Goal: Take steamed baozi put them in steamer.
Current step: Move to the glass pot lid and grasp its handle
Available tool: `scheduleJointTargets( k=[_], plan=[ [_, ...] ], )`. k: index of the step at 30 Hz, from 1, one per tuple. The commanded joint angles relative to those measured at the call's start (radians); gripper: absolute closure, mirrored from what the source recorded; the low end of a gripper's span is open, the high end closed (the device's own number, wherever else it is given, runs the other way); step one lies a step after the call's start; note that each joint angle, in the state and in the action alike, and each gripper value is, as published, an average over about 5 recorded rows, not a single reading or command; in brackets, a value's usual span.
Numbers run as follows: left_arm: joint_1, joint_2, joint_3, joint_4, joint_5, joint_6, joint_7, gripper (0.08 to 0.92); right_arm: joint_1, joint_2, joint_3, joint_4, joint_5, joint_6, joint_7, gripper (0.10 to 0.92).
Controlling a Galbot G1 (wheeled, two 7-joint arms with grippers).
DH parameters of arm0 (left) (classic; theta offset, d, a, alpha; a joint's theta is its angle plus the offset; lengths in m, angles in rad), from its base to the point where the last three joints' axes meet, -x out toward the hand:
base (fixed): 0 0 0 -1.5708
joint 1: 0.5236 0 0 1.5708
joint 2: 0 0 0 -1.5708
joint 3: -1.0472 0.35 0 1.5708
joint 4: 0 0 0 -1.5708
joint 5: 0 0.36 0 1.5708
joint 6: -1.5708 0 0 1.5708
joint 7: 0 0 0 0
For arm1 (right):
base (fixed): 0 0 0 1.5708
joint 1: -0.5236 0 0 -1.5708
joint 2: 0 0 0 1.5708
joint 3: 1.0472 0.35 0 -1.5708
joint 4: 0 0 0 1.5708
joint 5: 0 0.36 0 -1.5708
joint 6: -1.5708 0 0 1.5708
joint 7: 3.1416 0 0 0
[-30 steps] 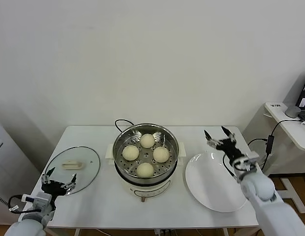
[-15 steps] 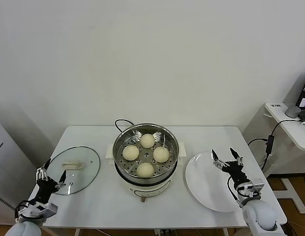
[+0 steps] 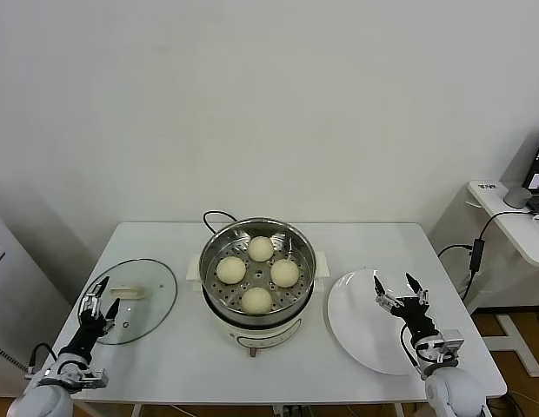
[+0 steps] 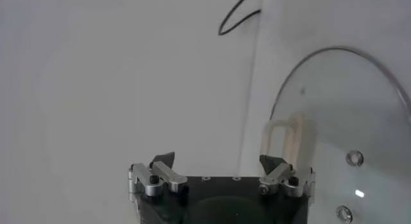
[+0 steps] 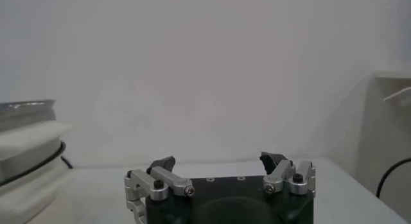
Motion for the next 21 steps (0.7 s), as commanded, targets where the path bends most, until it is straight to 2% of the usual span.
scheduleJointTargets(
  k=[1, 21],
  plan=[
    [-0.115, -0.016, 0.003, 0.168, 0.196, -0.082, -0.059, 0.177, -0.014, 0.017, 0.015, -0.008, -0.016, 0.007, -0.013, 0.203],
    [-0.243, -0.033, 0.030, 0.265, 0.212, -0.083, -0.067, 0.177, -0.018, 0.020, 0.023, -0.026, -0.029, 0.015, -0.039, 0.203]
  ],
)
